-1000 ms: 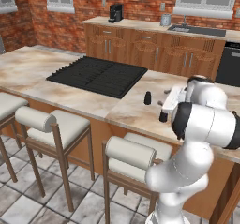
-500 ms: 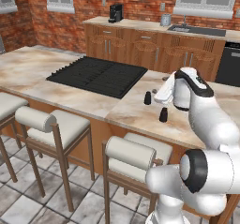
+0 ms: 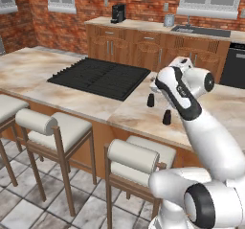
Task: The dining table condiment station is running low on shaker. Refill the condiment station by opening the cabinet and taking the shaker from the cabinet and placing it on the dining table.
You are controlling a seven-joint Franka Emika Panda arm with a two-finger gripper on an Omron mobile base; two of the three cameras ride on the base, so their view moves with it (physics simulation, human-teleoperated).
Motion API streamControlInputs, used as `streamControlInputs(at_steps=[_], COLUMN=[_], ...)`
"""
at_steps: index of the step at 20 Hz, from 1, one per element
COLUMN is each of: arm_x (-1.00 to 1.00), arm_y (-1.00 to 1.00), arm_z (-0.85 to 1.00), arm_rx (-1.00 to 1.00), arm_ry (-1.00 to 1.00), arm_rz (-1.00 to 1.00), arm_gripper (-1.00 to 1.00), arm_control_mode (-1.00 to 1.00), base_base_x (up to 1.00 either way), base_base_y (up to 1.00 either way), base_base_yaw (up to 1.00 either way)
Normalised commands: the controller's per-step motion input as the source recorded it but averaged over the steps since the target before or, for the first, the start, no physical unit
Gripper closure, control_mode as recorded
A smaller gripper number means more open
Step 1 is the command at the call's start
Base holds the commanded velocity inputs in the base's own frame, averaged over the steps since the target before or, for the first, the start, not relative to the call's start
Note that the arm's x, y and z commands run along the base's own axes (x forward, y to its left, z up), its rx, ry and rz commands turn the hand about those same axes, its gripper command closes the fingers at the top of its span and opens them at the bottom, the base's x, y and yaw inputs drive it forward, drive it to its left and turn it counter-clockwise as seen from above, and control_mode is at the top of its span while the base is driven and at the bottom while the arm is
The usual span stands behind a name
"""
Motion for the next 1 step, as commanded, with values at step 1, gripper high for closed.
streamControlInputs(at_steps=[1], arm_x=[-0.71], arm_y=[0.44], arm_z=[0.93], arm_rx=[-0.08], arm_ry=[0.02], arm_rz=[-0.11], arm_gripper=[-1.00], arm_control_mode=[-1.00], base_base_x=[0.00], base_base_y=[0.00], base_base_yaw=[0.00])
